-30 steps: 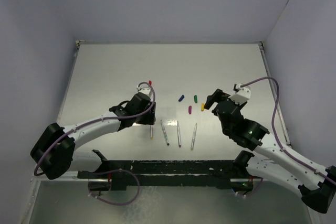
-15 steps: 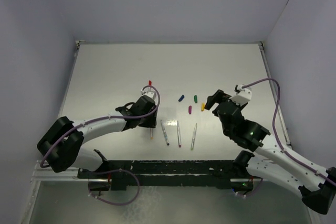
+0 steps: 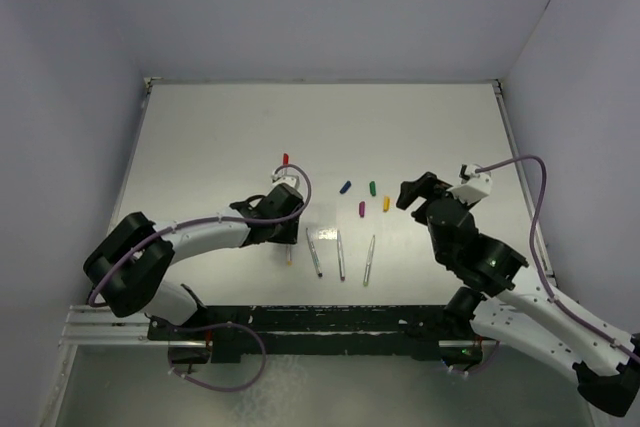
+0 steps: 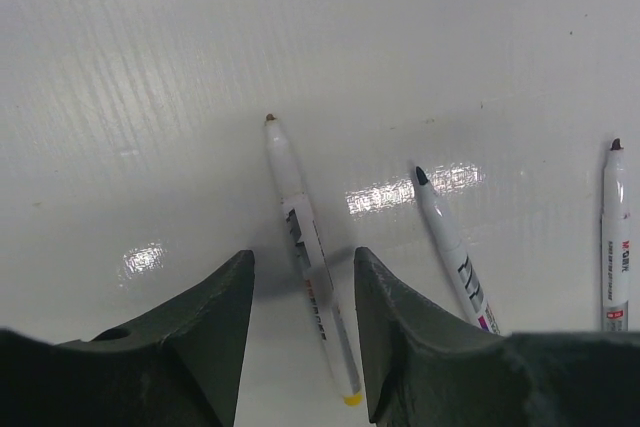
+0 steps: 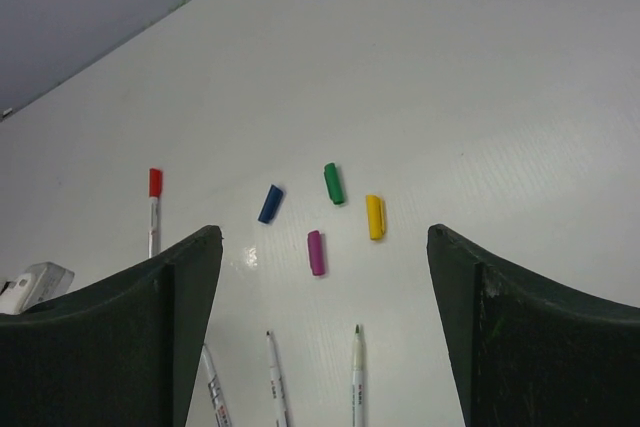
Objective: Insert the pens into the pen caps
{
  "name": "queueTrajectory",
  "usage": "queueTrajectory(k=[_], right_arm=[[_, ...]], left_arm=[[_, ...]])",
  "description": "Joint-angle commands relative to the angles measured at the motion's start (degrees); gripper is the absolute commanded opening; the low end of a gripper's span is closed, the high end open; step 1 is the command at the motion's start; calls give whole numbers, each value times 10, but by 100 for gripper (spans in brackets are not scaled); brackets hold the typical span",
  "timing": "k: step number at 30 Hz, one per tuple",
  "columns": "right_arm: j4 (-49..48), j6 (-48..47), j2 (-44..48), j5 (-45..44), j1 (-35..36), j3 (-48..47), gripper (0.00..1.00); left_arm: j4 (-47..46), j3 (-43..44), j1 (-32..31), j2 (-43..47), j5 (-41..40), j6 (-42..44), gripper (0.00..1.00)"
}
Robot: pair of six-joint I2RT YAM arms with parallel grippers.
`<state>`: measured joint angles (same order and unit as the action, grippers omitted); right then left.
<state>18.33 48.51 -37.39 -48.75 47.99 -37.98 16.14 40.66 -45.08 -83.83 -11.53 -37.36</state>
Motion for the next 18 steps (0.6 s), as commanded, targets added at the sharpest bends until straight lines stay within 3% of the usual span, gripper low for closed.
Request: queueTrajectory(k=[1,5,18], right_arm=[[10,2,19,-18,2,-2,85],[22,2,26,-20,2,-13,85],[16,4,29,-16,2,-17,84]], left_arm=[[35,15,-3,-27,-16,-13,46],[64,25,-9,-36,-10,-18,41],[133,41,-39,-47,-35,-40,43]])
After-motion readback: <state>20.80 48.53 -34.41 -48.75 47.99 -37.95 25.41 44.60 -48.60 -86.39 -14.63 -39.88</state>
